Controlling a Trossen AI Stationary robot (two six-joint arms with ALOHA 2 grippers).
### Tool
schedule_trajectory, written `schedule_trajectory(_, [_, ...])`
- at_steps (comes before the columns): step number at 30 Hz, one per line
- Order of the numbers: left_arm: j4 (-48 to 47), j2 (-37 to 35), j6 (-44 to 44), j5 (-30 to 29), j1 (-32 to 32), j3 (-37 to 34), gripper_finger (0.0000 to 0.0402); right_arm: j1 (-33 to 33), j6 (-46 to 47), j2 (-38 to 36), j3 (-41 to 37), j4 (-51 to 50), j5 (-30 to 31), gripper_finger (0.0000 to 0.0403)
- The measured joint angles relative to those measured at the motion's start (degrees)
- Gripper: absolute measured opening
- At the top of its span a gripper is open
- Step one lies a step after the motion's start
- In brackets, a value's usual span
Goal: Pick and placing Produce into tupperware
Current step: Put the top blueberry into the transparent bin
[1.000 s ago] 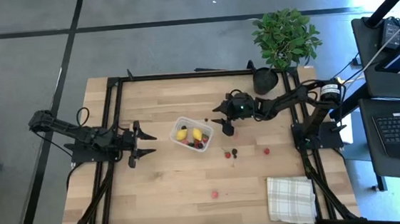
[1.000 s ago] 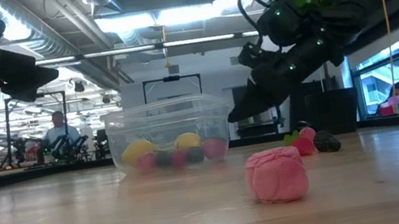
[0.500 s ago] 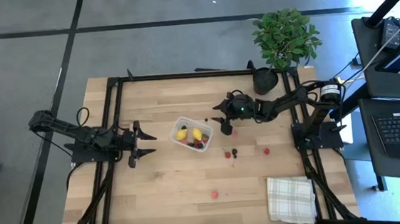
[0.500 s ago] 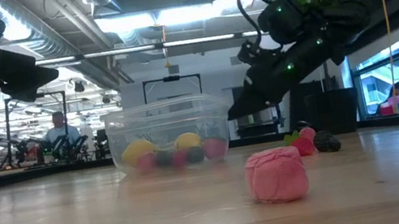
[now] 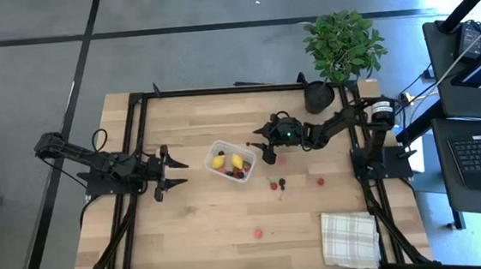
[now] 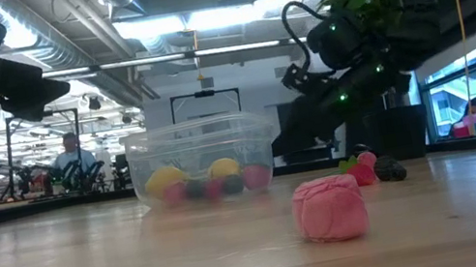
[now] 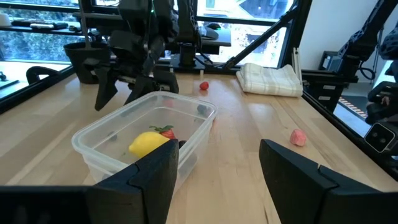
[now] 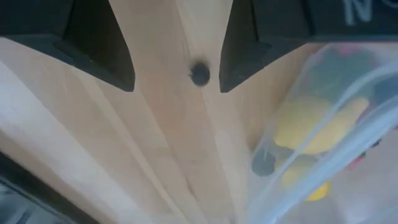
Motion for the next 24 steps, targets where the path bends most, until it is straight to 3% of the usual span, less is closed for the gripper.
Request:
schedule_trajectory(6, [0.0, 0.0, 0.0, 0.0, 0.0, 0.0, 0.0218, 0.0, -0.4, 3.4, 0.1, 5.3, 0.0, 0.0236])
schedule_trajectory(24, [0.0, 0.0, 0.0, 0.0, 0.0, 0.0, 0.0218, 1.9, 1.3, 9.3, 5.0, 3.0, -0.2, 0.0236])
